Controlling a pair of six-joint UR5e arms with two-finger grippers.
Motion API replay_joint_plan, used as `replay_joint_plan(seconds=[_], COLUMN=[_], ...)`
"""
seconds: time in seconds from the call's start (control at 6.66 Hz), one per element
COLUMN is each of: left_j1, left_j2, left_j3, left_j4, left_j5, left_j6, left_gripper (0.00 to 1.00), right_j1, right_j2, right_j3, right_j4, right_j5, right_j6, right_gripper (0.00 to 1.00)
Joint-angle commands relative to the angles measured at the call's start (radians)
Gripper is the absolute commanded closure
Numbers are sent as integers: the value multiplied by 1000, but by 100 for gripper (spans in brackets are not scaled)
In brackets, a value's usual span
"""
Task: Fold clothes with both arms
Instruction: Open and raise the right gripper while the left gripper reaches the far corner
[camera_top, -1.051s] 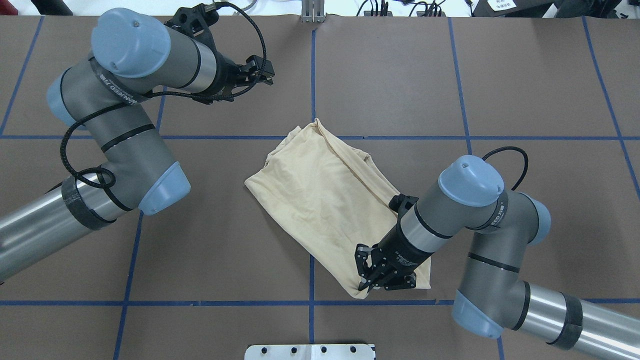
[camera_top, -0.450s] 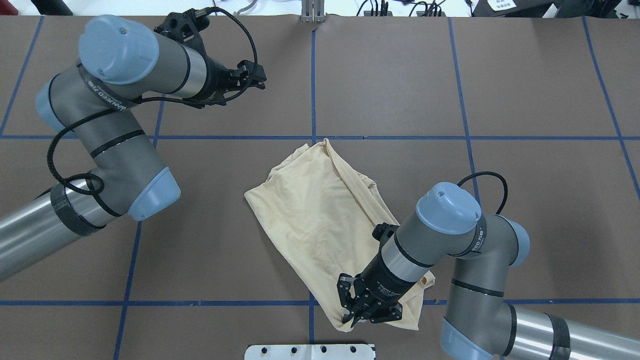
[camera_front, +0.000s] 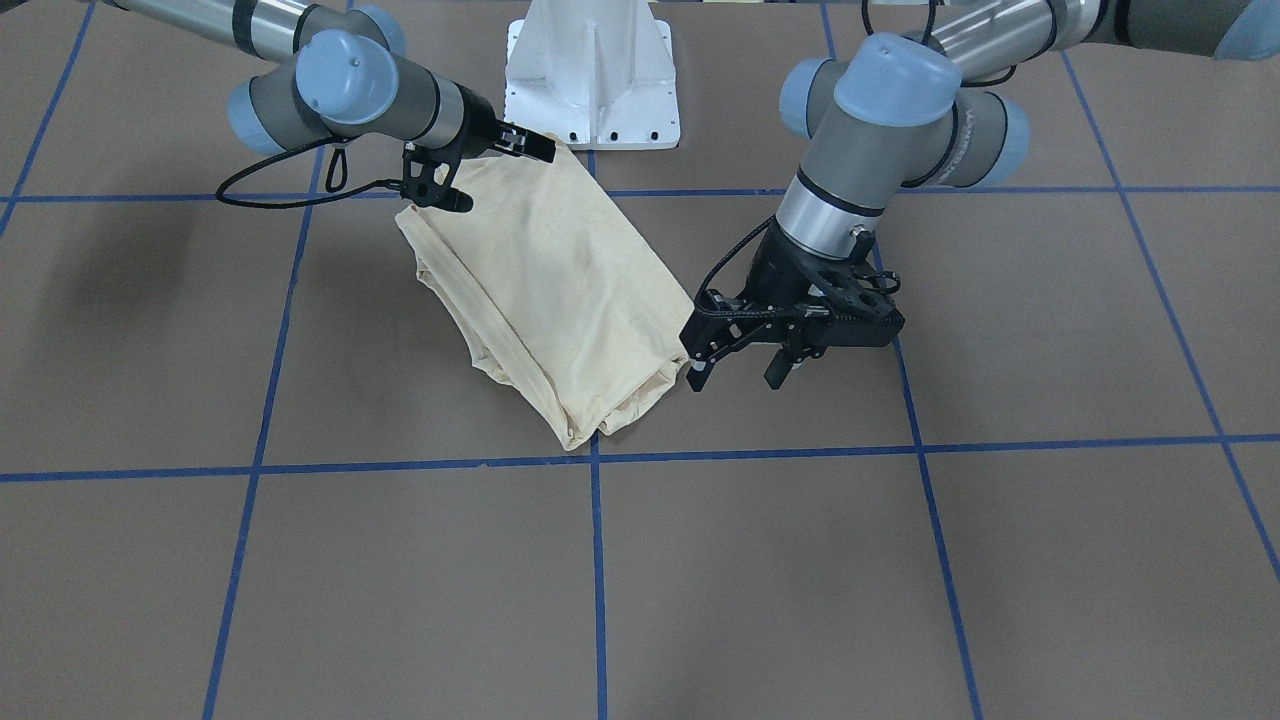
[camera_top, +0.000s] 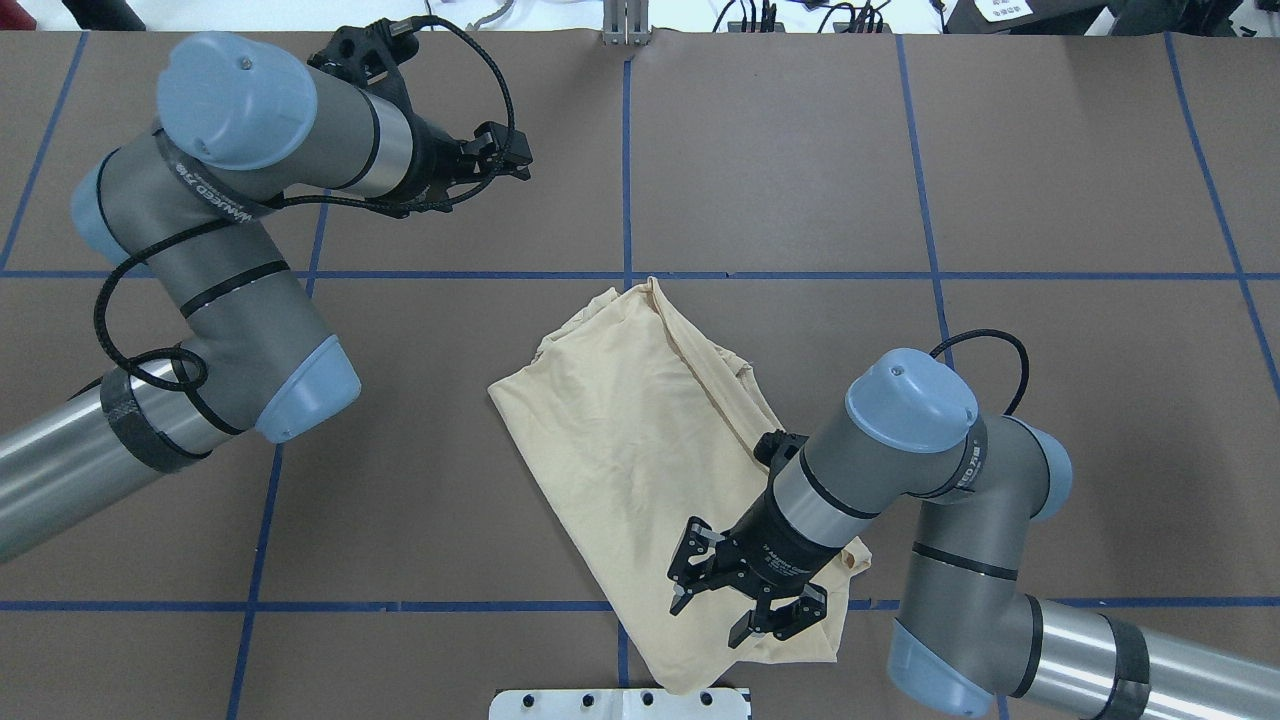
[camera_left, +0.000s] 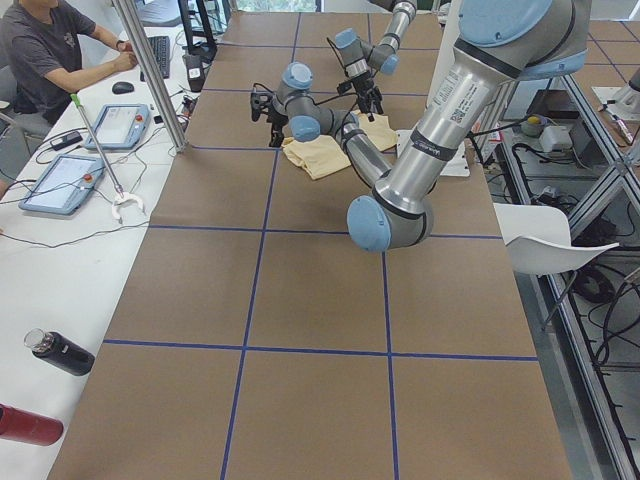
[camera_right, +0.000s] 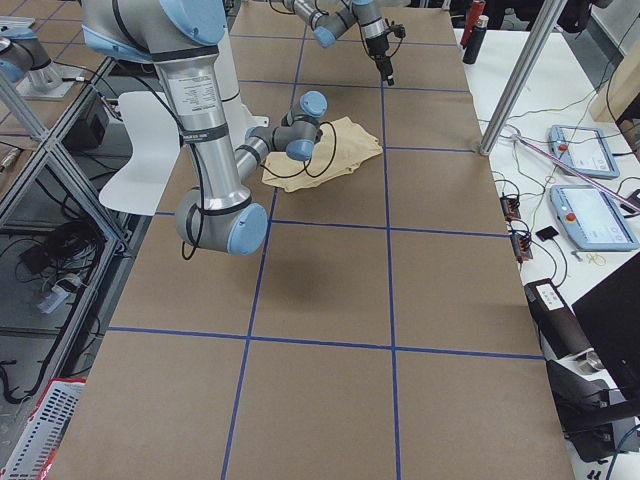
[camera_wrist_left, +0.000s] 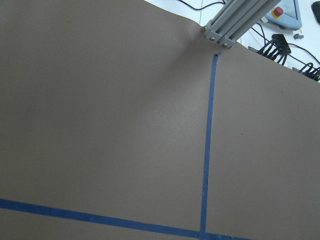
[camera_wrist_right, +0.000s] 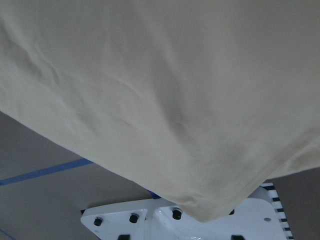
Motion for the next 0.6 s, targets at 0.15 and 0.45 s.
replay_joint_plan(seconds=[0.15,0.45], left_j1=[94,109], left_j2=[93,160], left_j3=[-17,-11], left_j4=[-171,-287], left_j5=[-2,-5], left_j6=[-38,-48], left_gripper=[1,1], right_j1=[205,253], right_j2=[7,2], right_j3=[-3,0], right_j4=[0,-8], right_j5=[-94,-200], right_j6=[-157,-242], right_gripper=[0,0])
